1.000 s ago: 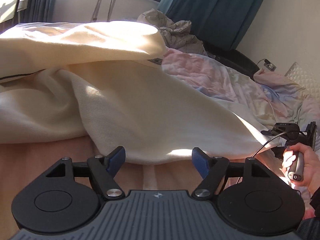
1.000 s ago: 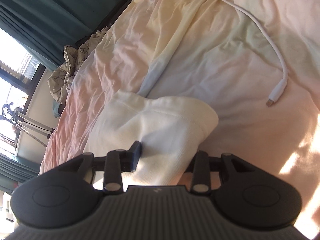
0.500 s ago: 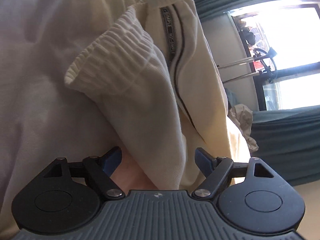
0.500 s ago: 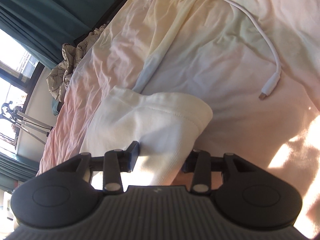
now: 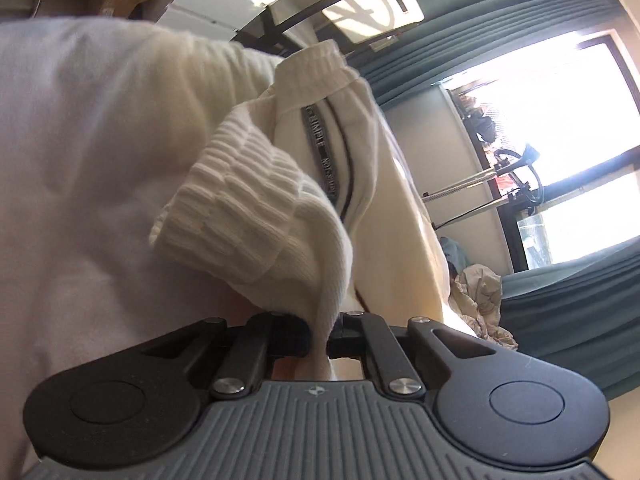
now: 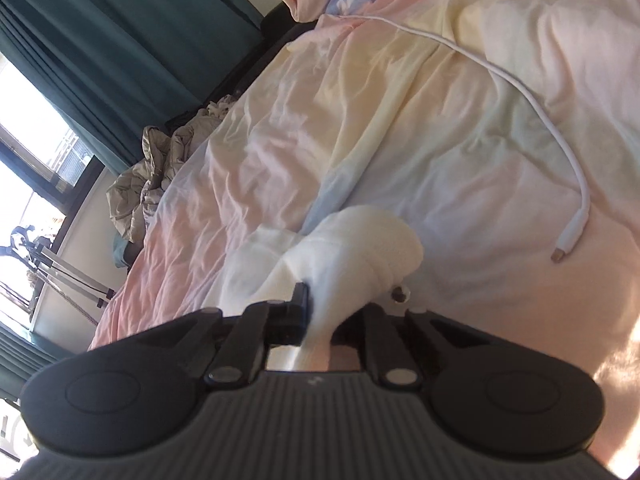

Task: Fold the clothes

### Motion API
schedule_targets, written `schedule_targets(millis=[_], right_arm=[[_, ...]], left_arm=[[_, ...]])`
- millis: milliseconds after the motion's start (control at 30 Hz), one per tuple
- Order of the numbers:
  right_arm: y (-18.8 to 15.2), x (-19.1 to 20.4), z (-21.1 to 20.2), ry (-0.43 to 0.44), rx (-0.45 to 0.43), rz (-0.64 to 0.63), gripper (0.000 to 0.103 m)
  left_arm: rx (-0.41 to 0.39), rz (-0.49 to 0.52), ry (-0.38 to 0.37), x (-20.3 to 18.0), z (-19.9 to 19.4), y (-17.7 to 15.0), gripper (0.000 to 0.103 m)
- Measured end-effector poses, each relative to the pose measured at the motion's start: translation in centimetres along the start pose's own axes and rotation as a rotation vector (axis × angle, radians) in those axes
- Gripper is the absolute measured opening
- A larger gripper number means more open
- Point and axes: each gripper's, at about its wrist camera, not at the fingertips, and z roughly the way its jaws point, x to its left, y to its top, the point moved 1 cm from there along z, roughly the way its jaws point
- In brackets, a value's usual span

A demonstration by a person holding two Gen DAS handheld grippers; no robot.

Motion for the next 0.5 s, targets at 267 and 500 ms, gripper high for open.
schedule_targets(millis=[267,500], right_arm=[[2.1,-0.6,-2.8,0.022,-0.090,0.015,0.006],[1.3,-4.0,-1.7,-0.091,0.053,0.127,0.011]], left_arm=[[0.029,-0.024,-0.002,1.8,-5.9,5.5,0.006],[0.126,0.058,0.083,4.3,-5.0,5.8,0.006]])
